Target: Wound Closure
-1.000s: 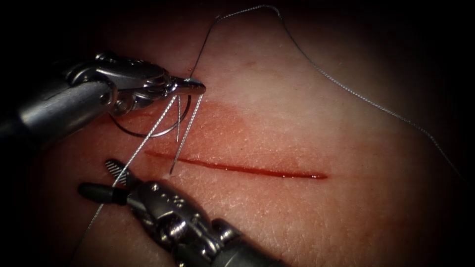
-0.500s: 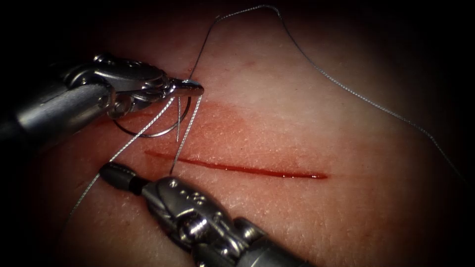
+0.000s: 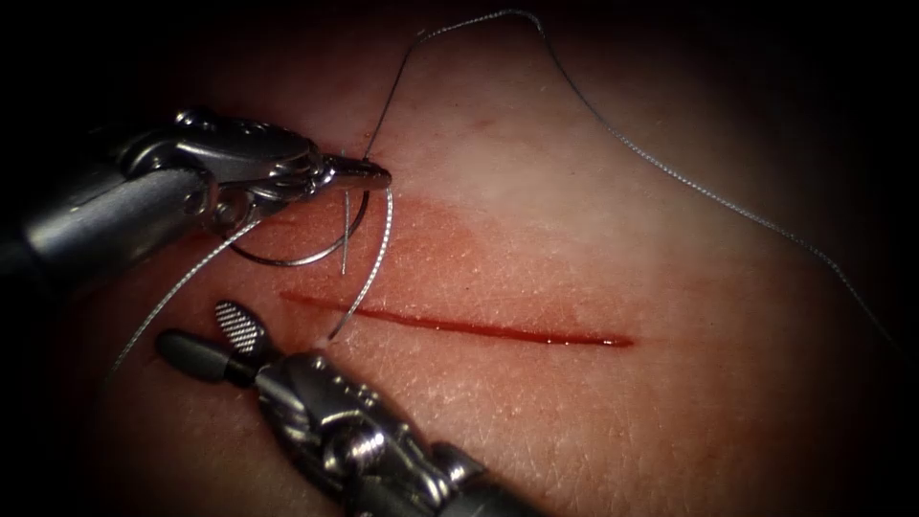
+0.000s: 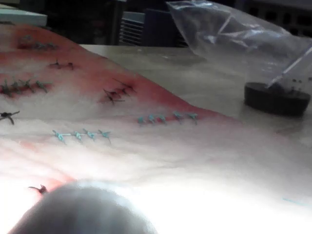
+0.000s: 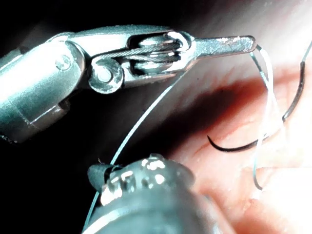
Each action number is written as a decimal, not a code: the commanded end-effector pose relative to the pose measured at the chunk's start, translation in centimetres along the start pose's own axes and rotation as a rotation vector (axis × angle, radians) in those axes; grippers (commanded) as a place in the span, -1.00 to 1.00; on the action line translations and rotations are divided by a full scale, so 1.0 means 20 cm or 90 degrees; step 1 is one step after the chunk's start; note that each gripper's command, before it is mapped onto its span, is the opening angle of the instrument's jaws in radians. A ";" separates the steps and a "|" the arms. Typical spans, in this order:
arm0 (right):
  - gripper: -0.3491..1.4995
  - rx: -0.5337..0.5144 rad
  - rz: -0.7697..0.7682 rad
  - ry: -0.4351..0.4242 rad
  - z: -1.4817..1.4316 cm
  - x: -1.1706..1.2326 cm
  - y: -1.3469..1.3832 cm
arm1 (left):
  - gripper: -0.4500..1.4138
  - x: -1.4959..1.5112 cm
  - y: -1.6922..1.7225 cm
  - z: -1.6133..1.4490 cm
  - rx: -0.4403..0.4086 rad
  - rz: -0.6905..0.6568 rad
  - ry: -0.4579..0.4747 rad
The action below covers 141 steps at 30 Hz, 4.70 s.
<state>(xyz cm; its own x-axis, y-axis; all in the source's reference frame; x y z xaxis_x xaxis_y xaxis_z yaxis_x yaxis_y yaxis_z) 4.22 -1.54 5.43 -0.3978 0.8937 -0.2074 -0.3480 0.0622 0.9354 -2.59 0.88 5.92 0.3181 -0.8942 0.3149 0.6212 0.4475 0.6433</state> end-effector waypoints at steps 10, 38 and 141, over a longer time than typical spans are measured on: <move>0.22 0.013 0.030 0.024 0.019 0.003 -0.003 | -1.00 -0.007 -0.001 -0.002 0.000 0.001 -0.006; -1.00 -0.040 0.033 0.074 -0.002 0.030 0.031 | 0.98 -0.023 0.004 -0.039 0.117 0.087 -0.067; -1.00 0.006 -0.552 -0.109 -0.006 0.047 0.037 | -1.00 0.003 -0.019 -0.049 0.128 0.258 0.243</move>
<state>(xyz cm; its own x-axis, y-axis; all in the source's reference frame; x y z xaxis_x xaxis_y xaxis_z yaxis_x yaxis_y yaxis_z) 3.45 -0.81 5.95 0.1444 0.5804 -0.8014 -0.4302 0.7662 0.4774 -2.08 0.58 5.07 0.7650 -0.5639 0.3112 0.2568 0.7102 0.6555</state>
